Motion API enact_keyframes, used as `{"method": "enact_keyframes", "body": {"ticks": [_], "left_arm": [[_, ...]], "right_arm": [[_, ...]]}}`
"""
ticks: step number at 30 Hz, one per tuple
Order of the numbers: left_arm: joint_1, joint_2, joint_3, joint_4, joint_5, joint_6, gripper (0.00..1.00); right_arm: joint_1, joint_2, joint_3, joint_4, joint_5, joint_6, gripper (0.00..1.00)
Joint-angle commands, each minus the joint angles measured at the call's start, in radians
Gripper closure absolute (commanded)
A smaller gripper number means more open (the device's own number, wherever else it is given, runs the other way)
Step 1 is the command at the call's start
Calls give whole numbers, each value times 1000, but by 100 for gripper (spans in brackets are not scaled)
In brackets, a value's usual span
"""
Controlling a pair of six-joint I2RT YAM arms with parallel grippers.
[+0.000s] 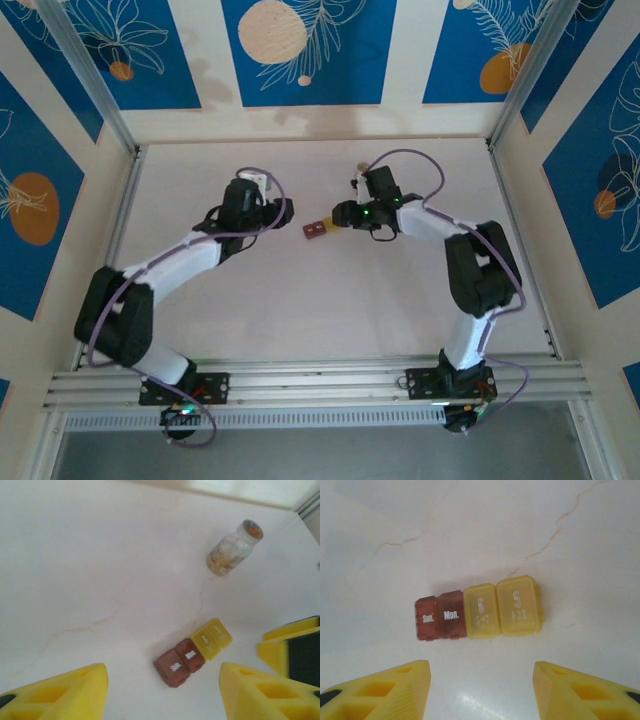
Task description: Sort the pills into containers
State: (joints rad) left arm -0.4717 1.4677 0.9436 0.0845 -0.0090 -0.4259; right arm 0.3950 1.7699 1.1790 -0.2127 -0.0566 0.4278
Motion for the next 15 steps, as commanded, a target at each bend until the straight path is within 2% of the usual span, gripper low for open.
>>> {"method": "enact_keyframes", "body": {"ticks": [1, 2, 5, 8, 9, 10, 15], "left_arm": [[12, -151, -104, 87, -128, 162, 35], [11, -195, -139, 108, -154, 194, 32], [10, -338, -264, 199, -284, 268, 14], [13, -454, -395, 317, -411, 330, 1], [12, -487, -444, 374, -436, 368, 0], [13, -514, -485, 426, -465, 400, 0], [12, -573, -677, 657, -639, 508, 0]], "right_arm": [[-7, -146, -67, 54, 92, -79, 43], [-7, -182, -92, 57, 117, -110, 42], [-5, -311, -197, 105, 223, -211, 42], [-11, -453, -345, 224, 352, -277, 31], [-16, -496, -399, 276, 384, -291, 25], [-25, -537, -443, 323, 413, -299, 1], [-67, -639, -613, 478, 550, -322, 1]]}}
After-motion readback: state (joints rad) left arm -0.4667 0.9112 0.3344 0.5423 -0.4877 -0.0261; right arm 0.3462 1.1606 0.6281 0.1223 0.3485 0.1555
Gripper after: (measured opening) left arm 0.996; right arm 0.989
